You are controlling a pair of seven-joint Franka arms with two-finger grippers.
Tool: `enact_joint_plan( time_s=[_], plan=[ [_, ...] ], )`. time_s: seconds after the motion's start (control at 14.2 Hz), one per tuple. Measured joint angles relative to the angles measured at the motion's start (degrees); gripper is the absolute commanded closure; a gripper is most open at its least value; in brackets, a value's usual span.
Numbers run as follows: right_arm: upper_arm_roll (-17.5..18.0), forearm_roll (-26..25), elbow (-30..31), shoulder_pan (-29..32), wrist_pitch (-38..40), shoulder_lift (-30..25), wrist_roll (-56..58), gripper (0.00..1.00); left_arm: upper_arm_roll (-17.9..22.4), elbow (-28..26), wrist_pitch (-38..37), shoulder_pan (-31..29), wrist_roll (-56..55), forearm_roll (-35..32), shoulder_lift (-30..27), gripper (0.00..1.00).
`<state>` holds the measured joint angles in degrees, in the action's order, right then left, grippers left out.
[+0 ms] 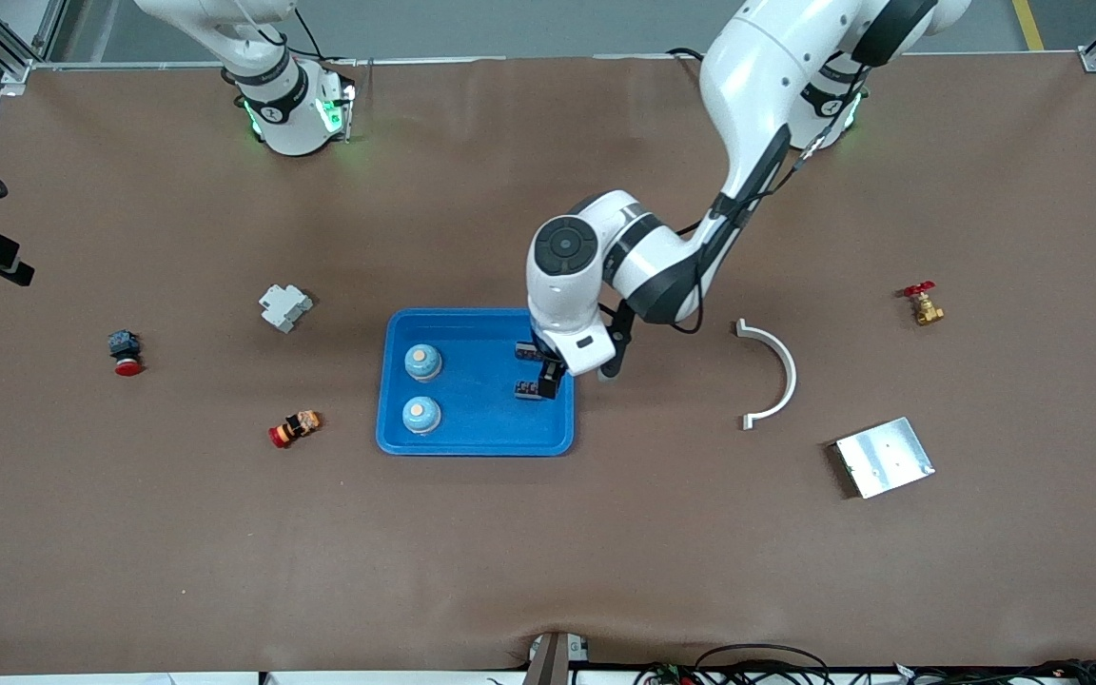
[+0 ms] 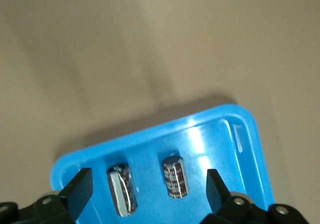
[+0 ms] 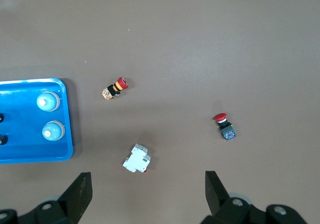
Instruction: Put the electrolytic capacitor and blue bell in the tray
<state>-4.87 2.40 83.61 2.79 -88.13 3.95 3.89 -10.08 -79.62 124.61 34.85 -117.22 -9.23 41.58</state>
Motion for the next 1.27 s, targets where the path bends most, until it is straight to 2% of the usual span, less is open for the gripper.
enact_joint_plan(
  time_s=[0.28,0.56,0.99,1.27],
  plan=[
    [0.02,0.0,0.0,0.0,0.0,0.0,0.0,0.0,-0.14,-6.16,-0.06,-2.87,9.09,0.06,-6.1,0.0],
    [0.03,0.02,0.0,0.0,0.0,0.0,0.0,0.0,-0.13,-10.13,-0.29,-6.11,21.29,0.06,-10.25,0.0],
    [0.03,0.03,0.0,0.0,0.0,0.0,0.0,0.0,-0.15,-11.19,-6.64,-11.92,48.31,0.14,-14.51,0.0],
    [0.03,0.03,0.0,0.0,0.0,0.0,0.0,0.0,-0.21,-11.25,-7.56,-12.88,54.45,0.18,-15.04,0.0]
  ],
)
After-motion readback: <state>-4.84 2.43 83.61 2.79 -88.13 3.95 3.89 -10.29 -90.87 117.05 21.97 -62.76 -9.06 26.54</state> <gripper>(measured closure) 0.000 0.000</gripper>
